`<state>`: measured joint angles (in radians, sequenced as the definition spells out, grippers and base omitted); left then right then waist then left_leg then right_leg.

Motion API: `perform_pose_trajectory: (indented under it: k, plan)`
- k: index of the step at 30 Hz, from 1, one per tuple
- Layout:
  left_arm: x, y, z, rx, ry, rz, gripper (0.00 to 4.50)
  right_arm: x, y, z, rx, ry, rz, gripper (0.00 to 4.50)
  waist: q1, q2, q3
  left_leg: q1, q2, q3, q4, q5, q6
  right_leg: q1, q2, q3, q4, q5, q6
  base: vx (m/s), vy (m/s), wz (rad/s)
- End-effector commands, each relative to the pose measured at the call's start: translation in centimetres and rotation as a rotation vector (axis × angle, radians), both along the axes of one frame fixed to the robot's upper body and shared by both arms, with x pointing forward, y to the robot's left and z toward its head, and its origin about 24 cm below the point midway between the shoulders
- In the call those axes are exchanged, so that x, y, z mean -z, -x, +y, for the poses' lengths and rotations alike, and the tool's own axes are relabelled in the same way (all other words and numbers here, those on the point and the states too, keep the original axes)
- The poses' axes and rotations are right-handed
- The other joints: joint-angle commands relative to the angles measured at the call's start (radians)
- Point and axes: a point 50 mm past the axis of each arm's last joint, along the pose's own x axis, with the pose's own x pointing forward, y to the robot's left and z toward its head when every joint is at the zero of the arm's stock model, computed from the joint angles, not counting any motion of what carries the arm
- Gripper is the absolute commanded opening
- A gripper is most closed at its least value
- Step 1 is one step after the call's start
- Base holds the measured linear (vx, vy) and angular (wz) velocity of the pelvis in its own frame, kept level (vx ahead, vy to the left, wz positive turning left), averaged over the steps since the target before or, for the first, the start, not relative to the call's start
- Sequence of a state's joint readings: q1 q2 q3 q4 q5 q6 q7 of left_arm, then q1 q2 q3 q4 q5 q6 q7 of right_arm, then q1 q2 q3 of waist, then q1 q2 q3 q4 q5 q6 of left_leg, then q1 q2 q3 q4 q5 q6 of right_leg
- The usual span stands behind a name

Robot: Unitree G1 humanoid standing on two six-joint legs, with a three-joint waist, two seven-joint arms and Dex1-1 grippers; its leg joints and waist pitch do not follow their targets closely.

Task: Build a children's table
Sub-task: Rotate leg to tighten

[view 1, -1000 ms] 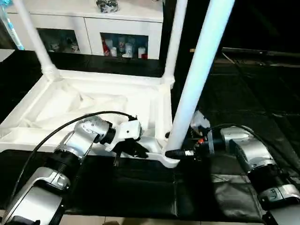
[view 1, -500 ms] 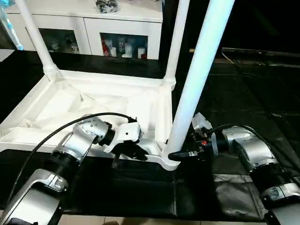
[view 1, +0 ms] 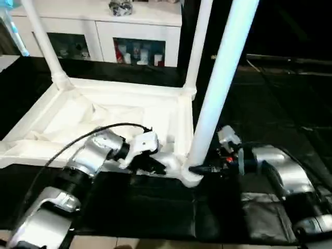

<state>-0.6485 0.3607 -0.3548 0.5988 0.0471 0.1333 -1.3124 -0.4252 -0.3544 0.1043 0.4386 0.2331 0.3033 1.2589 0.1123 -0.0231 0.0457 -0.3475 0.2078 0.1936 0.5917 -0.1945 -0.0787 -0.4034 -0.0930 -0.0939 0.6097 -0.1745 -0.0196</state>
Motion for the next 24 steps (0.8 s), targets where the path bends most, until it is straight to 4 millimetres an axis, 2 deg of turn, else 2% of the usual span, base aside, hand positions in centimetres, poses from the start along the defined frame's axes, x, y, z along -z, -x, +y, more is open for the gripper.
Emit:
perform_pose_trajectory:
  k: [1,3,4,5,6,8,9,10,14,15,16,17,18,19,24]
  plan:
    - [-0.3,-1.1,-2.3,-0.124,0.036,-0.044,0.0,1.7,-0.1,2.5,0.116,0.006,0.042,2.09,-0.01,0.001,-0.052,0.004,0.026,-0.017,-0.078,-0.253,-0.007,0.048,-0.064,0.05,-0.091,-0.401,-0.16,0.0,0.0,0.0]
    - [-0.1,-1.5,-3.1,-0.191,0.044,-0.044,0.0,2.2,-0.6,3.4,0.236,0.006,0.054,2.08,-0.018,0.003,-0.051,0.004,0.023,-0.02,-0.079,-0.263,-0.017,0.047,-0.064,0.046,-0.1,-0.466,-0.127,0.0,0.0,0.0]
    - [0.0,-1.9,-4.1,-0.257,0.054,-0.04,0.0,2.6,-1.3,4.8,0.354,0.007,0.073,2.07,-0.033,0.002,-0.05,0.001,0.019,-0.024,-0.079,-0.271,-0.023,0.047,-0.066,0.043,-0.108,-0.525,-0.099,0.0,0.0,0.0]
    - [0.0,-2.1,-4.6,-0.293,0.058,-0.044,0.0,2.6,-1.7,5.5,0.409,0.008,0.086,2.05,-0.038,0.001,-0.05,-0.003,0.018,-0.026,-0.078,-0.27,-0.024,0.049,-0.065,0.042,-0.108,-0.536,-0.091,0.0,0.0,0.0]
    - [-0.1,-2.3,-4.9,-0.314,0.059,-0.047,0.0,2.7,-1.9,5.9,0.439,0.009,0.093,2.04,-0.045,0.002,-0.051,0.001,0.016,-0.028,-0.079,-0.276,-0.024,0.044,-0.063,0.039,-0.115,-0.556,-0.078,0.0,0.0,0.0]
    - [-0.2,-2.7,-5.6,-0.369,0.066,-0.053,0.0,2.6,-2.3,6.8,0.493,0.011,0.106,2.04,-0.052,0.006,-0.051,0.002,0.014,-0.031,-0.078,-0.288,-0.012,0.044,-0.063,0.037,-0.12,-0.557,-0.077,0.0,0.0,0.0]
    - [-0.2,-2.8,-5.7,-0.378,0.067,-0.055,0.0,2.6,-2.4,7.0,0.5,0.012,0.106,2.04,-0.056,0.007,-0.049,0.001,0.014,-0.028,-0.077,-0.291,-0.008,0.04,-0.061,0.038,-0.122,-0.553,-0.079,0.0,0.0,0.0]
    - [-0.5,-3.4,-6.6,-0.467,0.086,-0.073,0.0,2.4,-3.1,8.2,0.566,0.024,0.109,2.04,-0.061,0.011,-0.052,0.008,0.016,-0.031,-0.077,-0.307,-0.008,0.037,-0.06,0.036,-0.12,-0.532,-0.094,0.0,0.0,0.0]
    - [-1.2,-4.2,-8.4,-0.561,0.114,-0.125,0.0,2.0,-4.4,9.6,0.686,0.128,0.052,2.04,-0.066,0.013,-0.056,0.004,0.017,-0.032,-0.081,-0.293,-0.014,0.041,-0.057,0.038,-0.111,-0.43,-0.13,0.0,0.0,0.0]
    - [-1.2,-4.2,-8.4,-0.56,0.113,-0.128,0.0,2.0,-4.4,9.5,0.692,0.131,0.047,2.04,-0.065,0.013,-0.058,0.003,0.018,-0.033,-0.081,-0.283,-0.014,0.044,-0.058,0.039,-0.108,-0.406,-0.136,0.0,0.0,0.0]
    - [-1.3,-4.2,-8.5,-0.559,0.108,-0.13,0.0,2.0,-4.6,9.4,0.729,0.105,0.064,2.34,-0.066,0.011,-0.059,-0.001,0.017,-0.029,-0.081,-0.269,0.001,0.047,-0.057,0.042,-0.105,-0.351,-0.149,0.0,0.0,0.0]
    - [-1.3,-4.2,-8.5,-0.559,0.108,-0.13,0.0,2.0,-4.6,9.4,0.729,0.105,0.064,2.53,-0.065,0.011,-0.059,-0.001,0.017,-0.028,-0.08,-0.263,0.006,0.048,-0.058,0.044,-0.103,-0.335,-0.156,0.0,0.0,0.0]
    - [-1.2,-4.2,-8.4,-0.556,0.101,-0.132,0.0,1.8,-4.8,9.3,0.755,0.077,0.069,2.64,-0.063,0.014,-0.06,0.001,0.017,-0.027,-0.079,-0.251,0.017,0.048,-0.058,0.045,-0.1,-0.302,-0.17,0.0,0.0,0.0]
    - [-1.1,-4.2,-8.2,-0.553,0.092,-0.135,0.0,1.7,-4.7,9.3,0.756,0.059,0.071,2.71,-0.063,0.016,-0.062,-0.003,0.018,-0.027,-0.079,-0.235,0.024,0.052,-0.058,0.047,-0.095,-0.264,-0.184,0.0,0.0,0.0]
    - [-0.5,-4.2,-6.8,-0.531,0.045,-0.148,0.0,1.5,-4.6,8.7,0.749,0.048,0.032,3.14,-0.06,0.015,-0.066,-0.006,0.018,-0.023,-0.077,-0.17,0.045,0.059,-0.057,0.047,-0.086,-0.172,-0.208,0.0,0.0,0.0]
